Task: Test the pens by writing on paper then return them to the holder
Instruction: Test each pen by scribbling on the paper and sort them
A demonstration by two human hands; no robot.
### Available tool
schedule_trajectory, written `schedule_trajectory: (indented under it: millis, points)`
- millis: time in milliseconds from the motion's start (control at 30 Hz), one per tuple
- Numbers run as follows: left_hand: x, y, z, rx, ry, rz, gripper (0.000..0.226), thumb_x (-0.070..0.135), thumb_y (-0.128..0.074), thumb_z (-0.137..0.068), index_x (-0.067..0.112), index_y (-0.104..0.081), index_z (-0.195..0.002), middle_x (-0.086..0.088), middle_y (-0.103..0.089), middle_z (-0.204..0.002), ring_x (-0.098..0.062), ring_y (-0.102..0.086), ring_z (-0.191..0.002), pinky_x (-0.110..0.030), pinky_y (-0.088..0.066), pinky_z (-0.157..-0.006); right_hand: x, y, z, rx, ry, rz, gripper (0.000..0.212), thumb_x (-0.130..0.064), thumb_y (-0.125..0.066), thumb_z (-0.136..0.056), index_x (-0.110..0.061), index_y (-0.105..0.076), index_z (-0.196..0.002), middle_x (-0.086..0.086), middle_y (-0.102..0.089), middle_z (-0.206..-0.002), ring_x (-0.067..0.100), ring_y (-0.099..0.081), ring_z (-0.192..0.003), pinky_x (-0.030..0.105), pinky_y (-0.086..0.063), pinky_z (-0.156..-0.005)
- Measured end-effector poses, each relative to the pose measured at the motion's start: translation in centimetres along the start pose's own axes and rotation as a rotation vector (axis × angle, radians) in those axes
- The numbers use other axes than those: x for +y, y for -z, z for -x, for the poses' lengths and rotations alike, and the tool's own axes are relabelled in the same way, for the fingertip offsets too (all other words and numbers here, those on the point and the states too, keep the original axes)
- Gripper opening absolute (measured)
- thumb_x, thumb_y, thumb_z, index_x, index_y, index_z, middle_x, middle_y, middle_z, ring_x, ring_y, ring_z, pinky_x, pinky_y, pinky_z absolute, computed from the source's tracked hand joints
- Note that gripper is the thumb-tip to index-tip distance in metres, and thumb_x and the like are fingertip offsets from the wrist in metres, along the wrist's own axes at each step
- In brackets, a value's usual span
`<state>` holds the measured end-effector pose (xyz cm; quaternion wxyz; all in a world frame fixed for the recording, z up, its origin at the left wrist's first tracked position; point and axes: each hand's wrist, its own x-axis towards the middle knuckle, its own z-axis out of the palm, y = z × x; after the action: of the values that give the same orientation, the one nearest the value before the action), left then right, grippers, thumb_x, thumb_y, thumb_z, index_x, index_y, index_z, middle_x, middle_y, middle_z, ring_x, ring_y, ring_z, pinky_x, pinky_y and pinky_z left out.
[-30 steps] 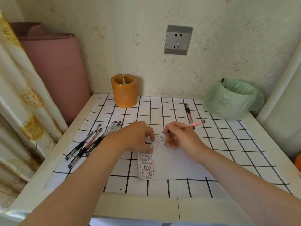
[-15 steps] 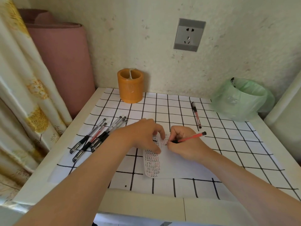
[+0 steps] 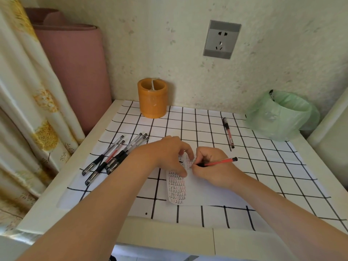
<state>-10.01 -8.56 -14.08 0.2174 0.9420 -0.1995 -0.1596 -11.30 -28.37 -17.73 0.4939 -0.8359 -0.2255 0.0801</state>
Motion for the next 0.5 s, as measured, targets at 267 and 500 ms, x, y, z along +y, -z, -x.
schedule_trajectory:
  millis: [267,500]
  points:
    - [-0.32,-0.12,-0.11,0.005,-0.003,0.015,0.054,0.044,-0.087,-0.065,0.046,-0.062,-0.113,0.017,-0.045,-0.099,-0.007,-0.042,-0.095,-0.027,-0.041,-0.074,0.07,-0.04,0.14,0.022,-0.002,0.013,0.013,-0.010,-0.065,-0.071,-0.015,-0.053,-0.067,-0.010,-0.052,-0.058,0.007,-0.041,-0.051,0.023,-0.035,-0.045]
    - [-0.44,-0.21,-0.20,0.009,-0.010,0.014,0.054,0.045,-0.087,-0.064,0.048,-0.062,-0.111,0.018,-0.045,-0.098,-0.001,-0.042,-0.090,-0.025,-0.040,-0.071,-0.24,0.03,0.25,-0.004,0.011,-0.005,0.015,-0.007,-0.066,-0.072,-0.016,-0.055,-0.065,-0.001,-0.055,-0.063,0.013,-0.045,-0.056,0.029,-0.037,-0.050]
